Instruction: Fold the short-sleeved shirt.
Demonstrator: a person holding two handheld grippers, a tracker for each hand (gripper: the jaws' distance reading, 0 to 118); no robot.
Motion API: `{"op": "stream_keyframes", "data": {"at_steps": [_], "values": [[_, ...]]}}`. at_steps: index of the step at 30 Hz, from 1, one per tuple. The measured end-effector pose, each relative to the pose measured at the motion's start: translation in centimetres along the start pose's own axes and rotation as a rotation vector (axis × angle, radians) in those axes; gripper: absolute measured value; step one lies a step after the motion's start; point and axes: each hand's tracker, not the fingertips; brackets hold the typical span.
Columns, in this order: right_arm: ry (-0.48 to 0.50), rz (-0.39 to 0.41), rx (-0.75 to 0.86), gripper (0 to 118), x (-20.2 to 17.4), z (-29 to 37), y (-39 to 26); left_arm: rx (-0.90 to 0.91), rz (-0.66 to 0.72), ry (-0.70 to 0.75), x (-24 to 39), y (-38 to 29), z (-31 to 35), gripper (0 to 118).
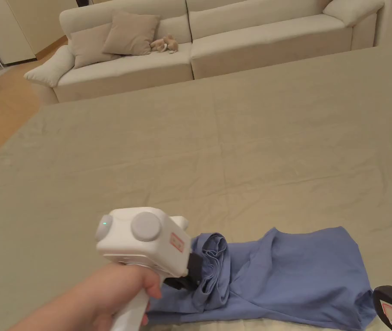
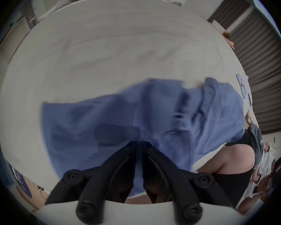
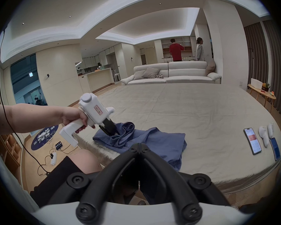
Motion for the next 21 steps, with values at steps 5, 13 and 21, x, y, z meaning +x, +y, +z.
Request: {"op": "stream_keyframes", "data": {"at_steps": [5, 13, 21], "values": [[-0.035, -0.025, 0.000, 0, 0.5, 0.3, -0.1, -0.016, -0.118, 0.029, 3.9, 1.1, -1.3, 10], [-0.025, -0.003, -0.026, 0, -0.5, -0.6, 0.3, 0.144, -0.060, -0.347, -1.9, -0.9, 7.3, 9], [-0.012, 0.013, -0.073, 0, -2.4, -2.6, 0.7, 0.203, 0.144, -0.426, -19.0, -6.7, 8.3, 14]]}}
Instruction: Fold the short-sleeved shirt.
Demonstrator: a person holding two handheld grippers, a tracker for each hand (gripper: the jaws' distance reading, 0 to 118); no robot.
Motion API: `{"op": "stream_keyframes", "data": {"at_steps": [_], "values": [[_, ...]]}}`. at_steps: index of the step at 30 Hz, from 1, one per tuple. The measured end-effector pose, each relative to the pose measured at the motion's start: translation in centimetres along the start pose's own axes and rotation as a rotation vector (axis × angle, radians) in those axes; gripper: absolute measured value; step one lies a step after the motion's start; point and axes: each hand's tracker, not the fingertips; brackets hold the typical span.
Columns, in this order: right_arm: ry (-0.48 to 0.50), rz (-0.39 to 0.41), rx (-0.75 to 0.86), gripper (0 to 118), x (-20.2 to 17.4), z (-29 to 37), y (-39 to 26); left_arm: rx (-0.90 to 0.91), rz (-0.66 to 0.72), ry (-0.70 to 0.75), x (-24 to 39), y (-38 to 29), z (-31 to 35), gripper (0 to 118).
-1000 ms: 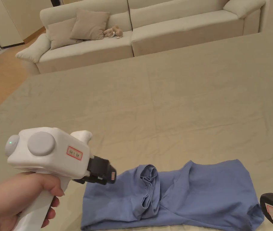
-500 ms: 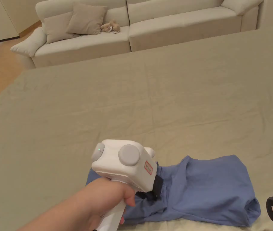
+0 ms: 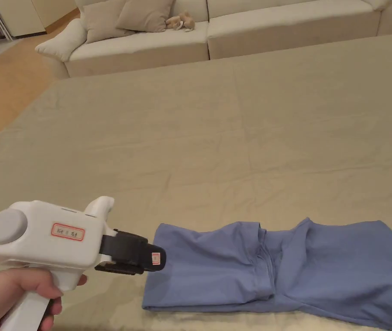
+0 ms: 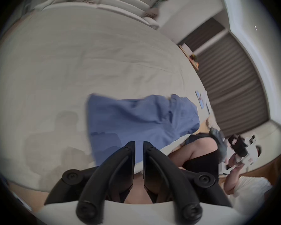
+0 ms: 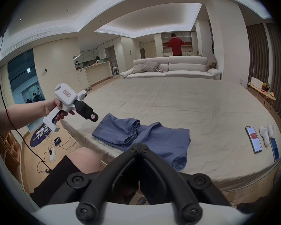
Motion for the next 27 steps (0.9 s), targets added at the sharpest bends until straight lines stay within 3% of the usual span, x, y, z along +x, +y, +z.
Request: {"op": "stream_keyframes", "data": {"at_steps": [3, 4, 5, 8, 12, 14, 17, 18, 19, 22, 24, 27], "values": [[0.005, 0.003, -0.034, 0, -0.8, -1.0, 0.0, 0.053, 0.174, -0.058, -4.8, -0.7, -0.4, 47], [0.003, 0.005, -0.051, 0, -1.0, -1.4, 0.1, 0.079, 0.192, -0.091, -6.1, -0.8, -0.6, 67], [0.002, 0.010, -0.063, 0, -1.3, -1.7, 0.1, 0.088, 0.205, -0.108, -6.9, -0.7, -1.0, 75], [0.003, 0.020, -0.085, 0, -2.0, -2.5, 0.3, 0.066, 0.212, -0.201, -8.0, 0.0, -2.8, 76], [0.007, 0.006, -0.098, 0, -2.2, -3.3, 0.5, -0.049, 0.123, -0.186, -6.4, 0.4, -6.7, 76], [0.009, 0.009, -0.102, 0, -2.3, -3.6, 0.8, 0.005, 0.123, -0.250, -6.5, 1.1, -7.3, 76], [0.012, 0.004, -0.103, 0, -2.1, -3.7, 0.8, 0.010, 0.148, -0.238, -5.5, 2.2, -8.8, 70], [0.012, -0.002, -0.105, 0, -1.9, -3.8, 0.8, -0.011, 0.121, -0.223, -5.5, 2.4, -9.1, 54], [0.009, -0.007, -0.106, 0, -1.8, -3.9, 0.7, -0.009, 0.070, -0.198, -5.0, 2.5, -9.3, 11], [0.000, -0.011, -0.111, 0, -1.6, -3.9, 0.6, -0.055, 0.083, -0.123, -3.7, 2.1, -11.2, 11], [0.000, -0.018, -0.112, 0, -1.5, -3.8, 0.5, -0.047, 0.075, -0.171, -3.6, 2.2, -11.0, 11], [0.001, -0.017, -0.115, 0, -1.3, -3.6, 0.4, -0.046, 0.057, -0.119, -3.3, 2.1, -10.1, 11]]}}
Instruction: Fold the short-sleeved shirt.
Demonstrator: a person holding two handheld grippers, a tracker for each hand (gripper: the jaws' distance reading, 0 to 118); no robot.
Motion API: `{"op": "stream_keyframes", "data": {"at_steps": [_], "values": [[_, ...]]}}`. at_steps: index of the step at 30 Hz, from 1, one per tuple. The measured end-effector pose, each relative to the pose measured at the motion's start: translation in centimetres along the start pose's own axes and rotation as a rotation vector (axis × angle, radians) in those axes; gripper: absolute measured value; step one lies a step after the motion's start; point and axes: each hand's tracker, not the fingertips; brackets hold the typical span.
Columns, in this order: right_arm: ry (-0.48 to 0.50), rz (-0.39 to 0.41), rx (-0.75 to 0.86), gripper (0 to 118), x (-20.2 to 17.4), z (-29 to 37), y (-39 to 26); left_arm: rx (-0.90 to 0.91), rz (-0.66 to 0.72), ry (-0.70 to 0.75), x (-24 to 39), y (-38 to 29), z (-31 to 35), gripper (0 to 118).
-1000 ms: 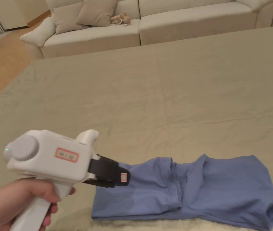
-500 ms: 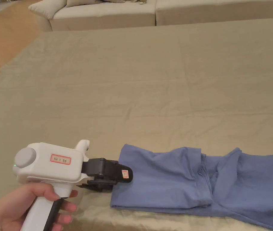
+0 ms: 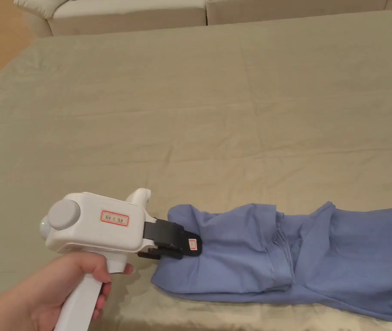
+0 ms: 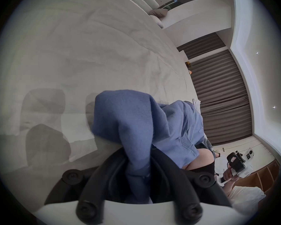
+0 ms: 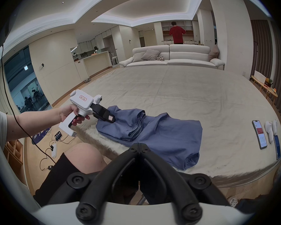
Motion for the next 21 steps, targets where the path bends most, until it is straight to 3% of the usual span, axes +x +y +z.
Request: {"op": "stream_keyframes", "data": {"at_steps": [6, 15, 19, 21], "values": [[0.005, -0.009, 0.012, 0, 0.3, 0.5, -0.1, -0.004, -0.048, 0.100, 0.8, 0.0, 5.0, 11], [0.047, 0.008, 0.053, 0, -0.3, 1.2, 0.1, 0.032, 0.014, 0.293, 0.3, 0.7, 14.9, 11], [0.053, 0.002, 0.055, 0, 0.1, 1.3, -0.4, 0.020, 0.019, 0.352, 4.8, 0.4, 16.1, 11], [0.059, -0.012, 0.057, 0, 0.5, 1.4, -0.7, -0.024, -0.045, 0.367, 8.2, 0.5, 15.5, 11]]}}
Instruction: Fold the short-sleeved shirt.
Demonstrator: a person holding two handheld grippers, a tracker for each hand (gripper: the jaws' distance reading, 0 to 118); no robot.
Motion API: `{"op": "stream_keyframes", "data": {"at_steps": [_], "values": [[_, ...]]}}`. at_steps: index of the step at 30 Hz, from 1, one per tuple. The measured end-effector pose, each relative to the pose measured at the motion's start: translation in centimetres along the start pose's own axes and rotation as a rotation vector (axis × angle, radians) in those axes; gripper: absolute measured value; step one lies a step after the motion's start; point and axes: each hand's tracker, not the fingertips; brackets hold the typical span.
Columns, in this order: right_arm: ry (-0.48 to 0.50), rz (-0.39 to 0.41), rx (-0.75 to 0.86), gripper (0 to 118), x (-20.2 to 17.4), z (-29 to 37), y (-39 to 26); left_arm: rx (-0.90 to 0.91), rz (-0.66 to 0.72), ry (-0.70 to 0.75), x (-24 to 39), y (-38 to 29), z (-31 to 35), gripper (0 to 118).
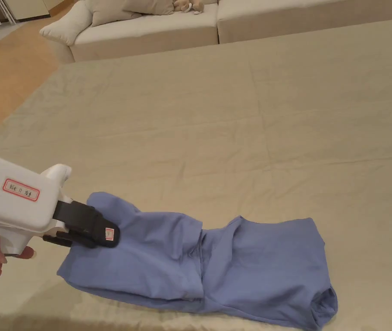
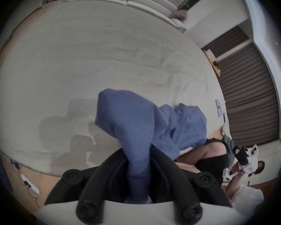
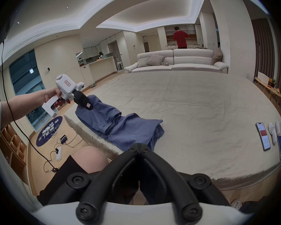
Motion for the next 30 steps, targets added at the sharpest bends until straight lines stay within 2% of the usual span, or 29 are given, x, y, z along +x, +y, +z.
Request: {"op": "stream_keyframes", "data": {"at_steps": [4, 8, 12, 15, 16, 17, 18, 19, 20, 21, 24, 26, 30], "values": [[0.013, -0.014, 0.025, 0, 0.4, 0.5, -0.5, -0.008, -0.066, 0.051, 6.8, 1.4, -1.1, 11], [0.031, -0.021, 0.066, 0, 1.0, 1.9, -0.4, -0.086, -0.160, 0.058, 13.7, 2.1, -5.7, 11], [0.006, -0.027, 0.107, 0, 2.6, 4.1, -0.7, -0.167, -0.215, 0.056, 18.2, 2.2, -11.4, 11], [-0.048, -0.034, 0.134, 0, 3.7, 5.6, -1.1, -0.200, -0.200, 0.059, 20.8, 1.8, -15.8, 11], [-0.057, -0.039, 0.138, 0, 4.1, 6.0, -1.3, -0.205, -0.193, 0.070, 21.5, 1.7, -17.3, 14], [-0.064, -0.045, 0.143, 0, 4.4, 6.4, -1.5, -0.205, -0.180, 0.092, 22.1, 1.5, -18.4, 22], [-0.066, -0.053, 0.146, 0, 4.8, 6.8, -1.7, -0.211, -0.160, 0.087, 21.8, 1.8, -19.7, 38], [-0.071, -0.063, 0.148, 0, 5.1, 7.2, -1.9, -0.207, -0.127, 0.051, 22.2, 1.7, -20.2, 65], [-0.079, -0.068, 0.147, 0, 5.4, 7.4, -2.1, -0.202, -0.121, 0.012, 22.8, 1.5, -20.4, 80], [-0.085, -0.068, 0.146, 0, 5.7, 7.7, -2.3, -0.207, -0.135, -0.021, 23.6, 1.2, -20.5, 89], [-0.105, -0.074, 0.138, 0, 6.3, 7.9, -2.6, -0.187, -0.220, -0.044, 25.7, 0.8, -18.1, 90], [-0.101, -0.081, 0.140, 0, 6.3, 7.9, -2.6, -0.139, -0.219, -0.119, 25.3, 1.5, -15.2, 89], [-0.063, -0.072, 0.150, 0, 5.3, 7.6, -2.1, 0.023, -0.237, -0.054, 24.1, 1.3, -7.6, 88]]}}
